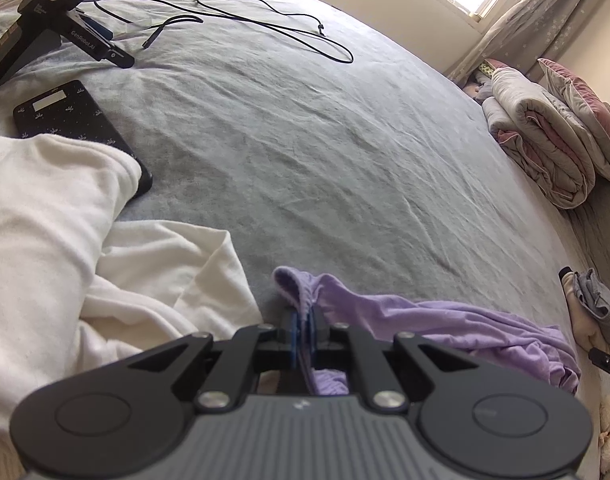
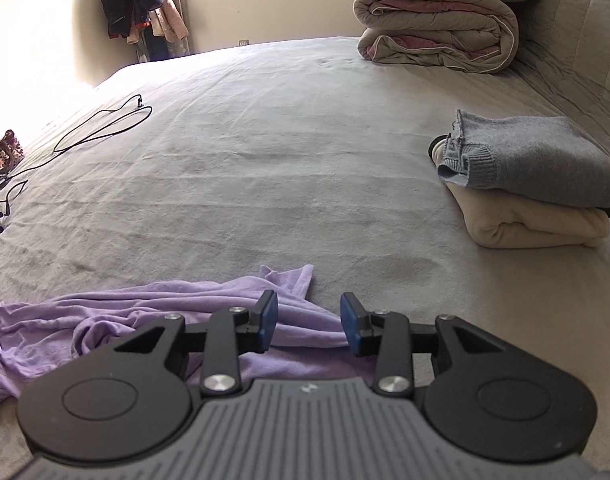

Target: Fold clothes

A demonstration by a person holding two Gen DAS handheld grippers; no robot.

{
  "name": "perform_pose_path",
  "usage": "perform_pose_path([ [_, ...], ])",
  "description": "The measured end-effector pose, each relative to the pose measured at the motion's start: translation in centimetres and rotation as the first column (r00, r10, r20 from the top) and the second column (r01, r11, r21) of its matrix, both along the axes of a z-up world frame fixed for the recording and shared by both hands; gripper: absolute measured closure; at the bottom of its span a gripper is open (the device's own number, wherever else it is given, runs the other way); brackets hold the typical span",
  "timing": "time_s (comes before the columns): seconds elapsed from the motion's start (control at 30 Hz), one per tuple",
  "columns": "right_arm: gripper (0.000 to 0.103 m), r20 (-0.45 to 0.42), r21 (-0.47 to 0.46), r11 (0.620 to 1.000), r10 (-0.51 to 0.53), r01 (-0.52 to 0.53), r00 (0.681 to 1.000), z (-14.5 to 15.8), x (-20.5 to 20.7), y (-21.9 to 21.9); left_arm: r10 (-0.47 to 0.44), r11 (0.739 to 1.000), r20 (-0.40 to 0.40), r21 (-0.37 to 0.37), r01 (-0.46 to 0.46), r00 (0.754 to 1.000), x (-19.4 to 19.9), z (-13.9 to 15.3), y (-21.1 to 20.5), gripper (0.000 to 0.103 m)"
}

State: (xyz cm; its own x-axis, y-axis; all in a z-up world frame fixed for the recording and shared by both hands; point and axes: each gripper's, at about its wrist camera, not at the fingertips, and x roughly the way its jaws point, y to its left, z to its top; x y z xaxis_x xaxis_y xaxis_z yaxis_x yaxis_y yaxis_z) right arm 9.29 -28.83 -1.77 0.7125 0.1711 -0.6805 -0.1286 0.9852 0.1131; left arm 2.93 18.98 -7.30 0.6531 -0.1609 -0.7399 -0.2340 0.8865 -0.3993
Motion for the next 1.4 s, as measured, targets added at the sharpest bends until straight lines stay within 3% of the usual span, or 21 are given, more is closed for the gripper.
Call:
perform_pose_path([
  [0.9, 0.064, -0.009, 0.014, 0.995, 0.094, -0.094, 0.996, -0.5, 2.5, 4.0, -0.053, 0.999, 0.000, -0.003, 0.053, 0.999, 1.1, 0.5, -0.2, 0.097],
  [1.4, 0.064, -0.066, 0.045, 0.984, 0.172, -0.170, 0.983, -1.6, 4.3, 5.4, -0.012, 0.995, -0.018, -0.098, 0.010, 1.000, 1.6, -0.4, 1.3, 0.096],
])
